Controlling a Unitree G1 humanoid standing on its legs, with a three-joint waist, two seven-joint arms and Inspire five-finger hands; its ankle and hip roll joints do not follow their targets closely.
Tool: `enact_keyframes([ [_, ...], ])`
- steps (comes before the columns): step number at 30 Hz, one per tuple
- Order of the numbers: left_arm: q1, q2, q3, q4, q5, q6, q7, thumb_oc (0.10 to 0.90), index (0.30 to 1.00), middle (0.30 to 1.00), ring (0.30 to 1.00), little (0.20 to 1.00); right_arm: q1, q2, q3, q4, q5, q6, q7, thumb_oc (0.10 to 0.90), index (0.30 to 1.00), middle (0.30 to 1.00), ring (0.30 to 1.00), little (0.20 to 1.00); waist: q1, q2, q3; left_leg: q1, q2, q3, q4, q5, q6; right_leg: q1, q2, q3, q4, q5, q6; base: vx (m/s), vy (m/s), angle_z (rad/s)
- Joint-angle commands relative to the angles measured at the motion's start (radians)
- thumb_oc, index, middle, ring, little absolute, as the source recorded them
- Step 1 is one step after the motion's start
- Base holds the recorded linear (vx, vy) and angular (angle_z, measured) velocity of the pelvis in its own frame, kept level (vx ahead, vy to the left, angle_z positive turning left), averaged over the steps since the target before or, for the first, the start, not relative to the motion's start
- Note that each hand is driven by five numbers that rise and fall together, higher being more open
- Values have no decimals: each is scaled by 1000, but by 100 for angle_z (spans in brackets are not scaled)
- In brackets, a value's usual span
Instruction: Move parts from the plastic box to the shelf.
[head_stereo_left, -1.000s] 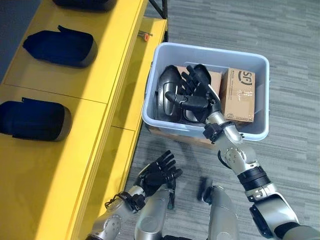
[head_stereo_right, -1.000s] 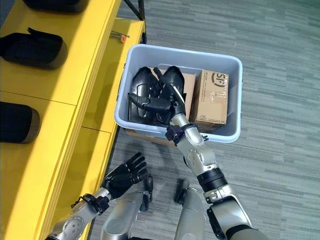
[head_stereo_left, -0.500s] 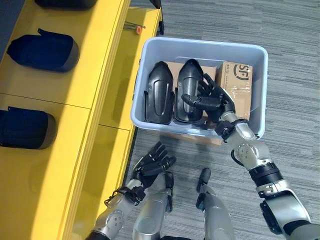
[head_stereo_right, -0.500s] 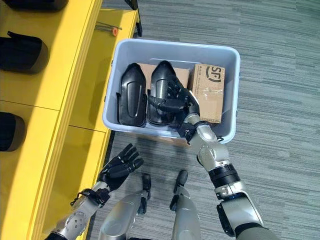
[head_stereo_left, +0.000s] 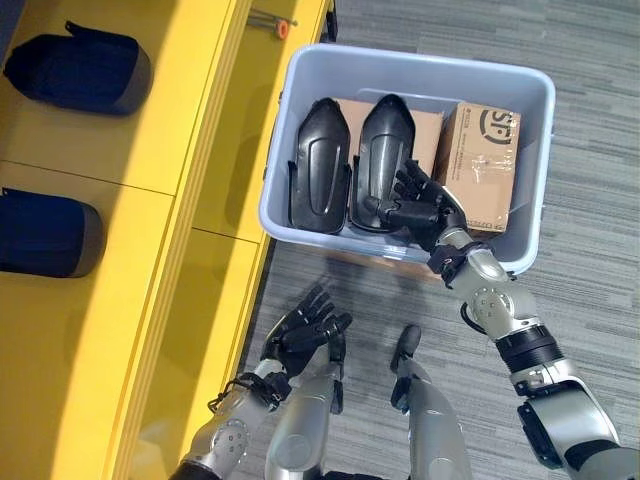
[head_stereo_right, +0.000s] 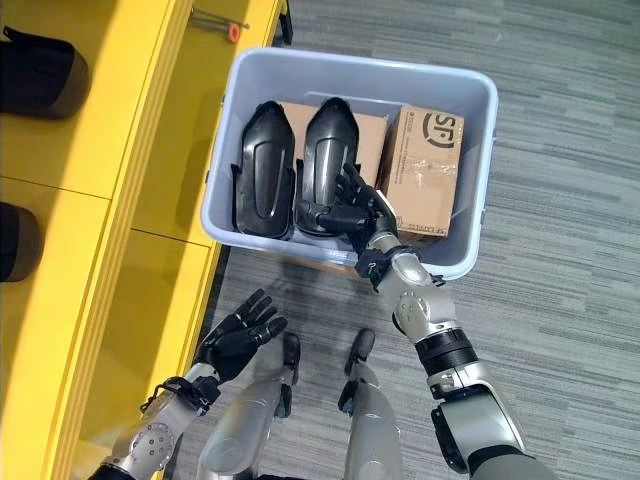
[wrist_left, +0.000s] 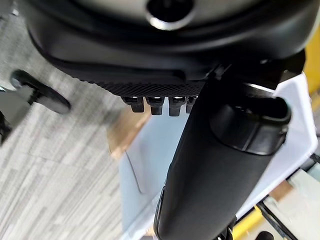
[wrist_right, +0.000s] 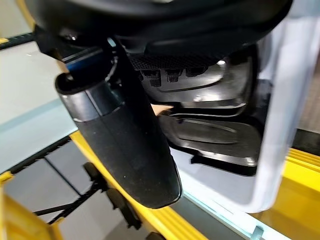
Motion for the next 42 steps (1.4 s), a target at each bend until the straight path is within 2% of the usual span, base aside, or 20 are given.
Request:
enact_keyframes([
  [1,37,14,-21,-189,-51,-17,-18,900,1000,1000,1000,1000,-142,1,12,-114,-25,-45,36,900,1000,1000,1000,1000,22,40,-14,-15,41,-46,3,-12,-21,-17,-39,39,152,-128,92,61,-40,13],
  [5,44,17,-24,-202,-62,-9,-5,900,1000,1000,1000,1000,-164,-6,30,-113,-53,-54,31,900,1000,1000,1000,1000,36,51,-14,-73,39,-56,13,2,-20,-61,-29,35,185,-146,81,53,-39,8],
  [8,47,23,-26,-209,-79,24,-8,900,1000,1000,1000,1000,-188,-7,35,-129,-48,-35,-32,900,1000,1000,1000,1000,51,60,-14,-140,32,-74,42,11,-18,-109,-22,31,235,-170,69,81,-90,23],
  [12,49,17,-30,-208,-81,32,1,900,1000,1000,1000,1000,-204,6,23,-80,-19,-79,-87,900,1000,1000,1000,1000,62,71,-14,-188,30,-84,65,15,-16,-148,-18,24,284,-195,55,49,-30,16],
  [17,48,11,-35,-203,-90,73,4,900,1000,1000,1000,1000,-208,11,6,-53,3,-75,-114,900,1000,1000,1000,1000,72,78,-14,-241,31,-87,94,19,-17,-194,-13,6,338,-220,39,54,-45,5],
  [18,61,10,-43,-195,-93,76,5,900,1000,1000,1000,1000,-202,14,1,-25,28,-93,-131,900,1000,1000,1000,1000,75,78,-14,-229,25,-93,109,-10,-21,-183,-18,13,366,-257,44,107,-54,3],
  [21,60,7,-45,-172,-96,81,-5,900,1000,1000,1000,1000,-231,10,-19,52,41,-139,-126,900,1000,1000,1000,1000,83,84,-14,-251,24,-97,122,-12,-22,-199,-15,7,387,-271,38,54,-68,4],
  [23,53,12,-48,-162,-90,85,-22,900,1000,1000,1000,1000,-270,-8,-43,121,19,-183,-114,900,1000,1000,1000,1000,92,90,-14,-278,24,-102,130,-9,-25,-221,-15,-1,411,-285,32,29,-93,5],
  [29,62,15,-54,-157,-83,81,-22,900,1000,1000,1000,1000,-313,-42,-75,209,40,-219,-140,900,1000,1000,1000,1000,101,105,-14,-314,29,-106,156,-9,-31,-255,-18,-6,466,-313,19,43,-68,2],
  [32,69,23,-47,-160,-85,81,-18,900,1000,1000,1000,1000,-328,-71,-96,271,14,-214,-145,900,1000,1000,1000,1000,103,114,-14,-326,31,-108,172,-12,-36,-267,-18,-5,500,-334,9,72,-83,2],
  [34,78,24,-35,-153,-86,85,-16,900,1000,1000,1000,1000,-343,-94,-104,327,32,-241,-145,900,1000,1000,1000,1000,106,120,-14,-324,35,-107,173,-12,-40,-269,-17,-5,520,-350,3,79,-80,1],
  [42,93,47,-24,-159,-95,91,-46,900,1000,1000,1000,1000,-425,-172,-101,439,2,-227,-100,900,1000,1000,1000,1000,114,137,-14,-317,43,-107,161,1,-54,-272,-20,-10,544,-371,-7,32,-39,0],
])
